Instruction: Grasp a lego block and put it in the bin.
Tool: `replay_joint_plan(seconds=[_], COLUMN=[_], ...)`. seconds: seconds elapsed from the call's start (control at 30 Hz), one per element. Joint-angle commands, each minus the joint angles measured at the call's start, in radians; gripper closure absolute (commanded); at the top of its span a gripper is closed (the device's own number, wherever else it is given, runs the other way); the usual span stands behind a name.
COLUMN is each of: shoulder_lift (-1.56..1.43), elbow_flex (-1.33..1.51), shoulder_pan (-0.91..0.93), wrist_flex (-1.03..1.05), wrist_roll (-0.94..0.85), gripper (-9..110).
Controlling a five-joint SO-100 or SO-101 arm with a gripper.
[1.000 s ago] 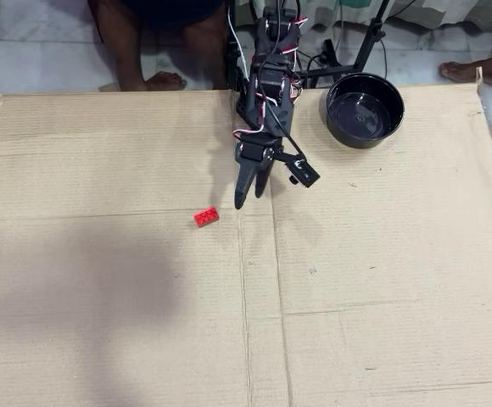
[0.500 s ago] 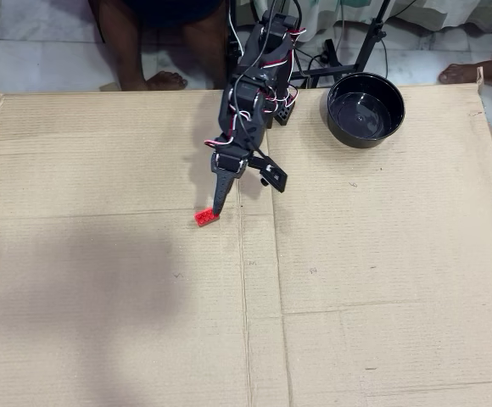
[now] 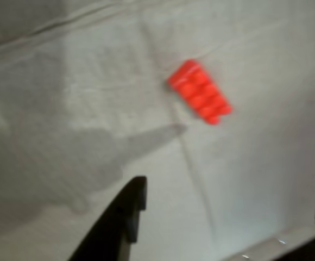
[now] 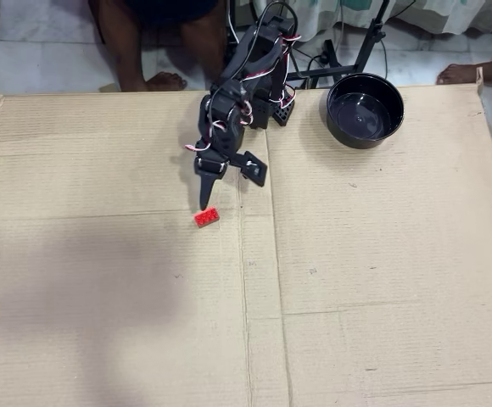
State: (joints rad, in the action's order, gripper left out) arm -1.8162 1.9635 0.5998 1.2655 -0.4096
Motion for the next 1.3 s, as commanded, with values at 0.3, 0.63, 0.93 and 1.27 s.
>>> replay_joint_plan(seconds=[0.3,0.63,0.93,1.27], shoulder_lift=[0.066,0.253,0.436,0.462], elbow_flex=[0.012,-0.110,-0.290,-0.278], shoulder_pan=[-0.071,-0.138,-0.138,-0.009], wrist_flex=[-0.012,-0.152,-0.170,-0.153], wrist_roll=[0.009,0.009,0.011,-0.003], gripper=[66,66,66,67])
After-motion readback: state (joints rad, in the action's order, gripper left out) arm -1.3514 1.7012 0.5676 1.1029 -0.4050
